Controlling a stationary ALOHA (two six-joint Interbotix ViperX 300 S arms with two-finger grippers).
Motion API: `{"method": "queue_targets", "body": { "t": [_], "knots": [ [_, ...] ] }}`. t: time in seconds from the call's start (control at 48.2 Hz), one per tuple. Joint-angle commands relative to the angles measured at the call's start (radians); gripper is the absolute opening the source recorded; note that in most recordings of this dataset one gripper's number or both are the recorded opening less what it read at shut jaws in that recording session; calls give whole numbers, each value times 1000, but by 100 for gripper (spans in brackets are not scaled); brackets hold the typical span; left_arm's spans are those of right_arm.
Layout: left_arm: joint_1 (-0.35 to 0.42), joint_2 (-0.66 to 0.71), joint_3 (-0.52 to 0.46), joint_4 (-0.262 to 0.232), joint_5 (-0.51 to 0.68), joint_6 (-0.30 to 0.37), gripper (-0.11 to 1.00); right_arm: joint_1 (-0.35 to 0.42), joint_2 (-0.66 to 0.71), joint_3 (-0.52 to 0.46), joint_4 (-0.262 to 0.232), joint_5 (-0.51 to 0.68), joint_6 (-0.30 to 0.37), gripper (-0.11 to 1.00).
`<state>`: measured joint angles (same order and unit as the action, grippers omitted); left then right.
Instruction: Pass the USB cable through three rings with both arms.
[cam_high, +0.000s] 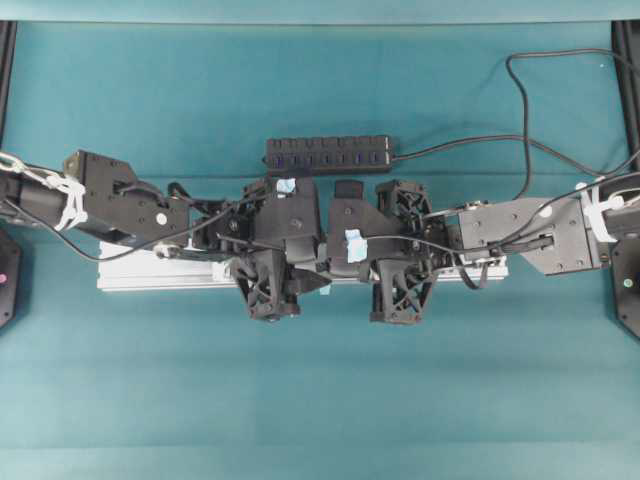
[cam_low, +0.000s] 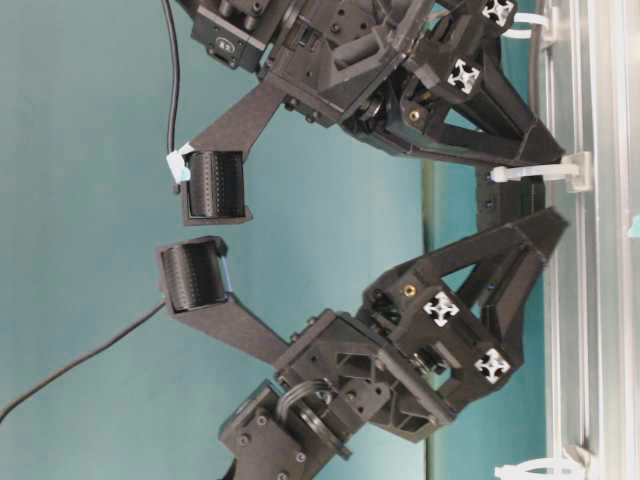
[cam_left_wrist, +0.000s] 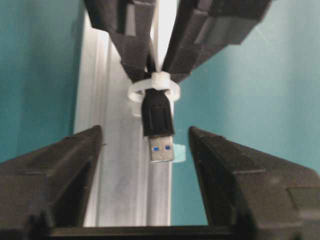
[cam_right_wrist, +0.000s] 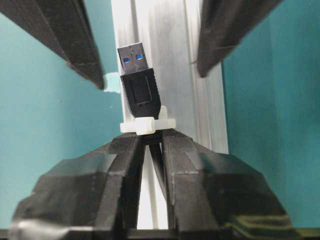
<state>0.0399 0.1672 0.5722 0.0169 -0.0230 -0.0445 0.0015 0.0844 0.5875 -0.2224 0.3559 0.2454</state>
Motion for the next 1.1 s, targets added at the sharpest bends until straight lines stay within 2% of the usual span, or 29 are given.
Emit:
{"method": "queue_targets", "body": {
  "t": [0.0, 0.373, 0.85, 0.975, 1.079],
  "knots": [
    [-2, -3, 2, 3, -12, 2, 63, 3, -11, -9, 0, -8, 11, -4],
    [-8, -2, 3, 2, -87, 26, 25, 3, -11, -11, 0, -8, 11, -4],
    [-12, -5, 8, 2, -55, 38, 24, 5, -11, -9, 0, -3, 11, -2],
    [-21, -8, 3, 2, -14, 40, 24, 8, -15, -8, 0, 2, 11, 6],
    [-28, -17, 6, 3, 8, 40, 24, 8, -23, -11, 3, 8, 11, 20]
  ]
}}
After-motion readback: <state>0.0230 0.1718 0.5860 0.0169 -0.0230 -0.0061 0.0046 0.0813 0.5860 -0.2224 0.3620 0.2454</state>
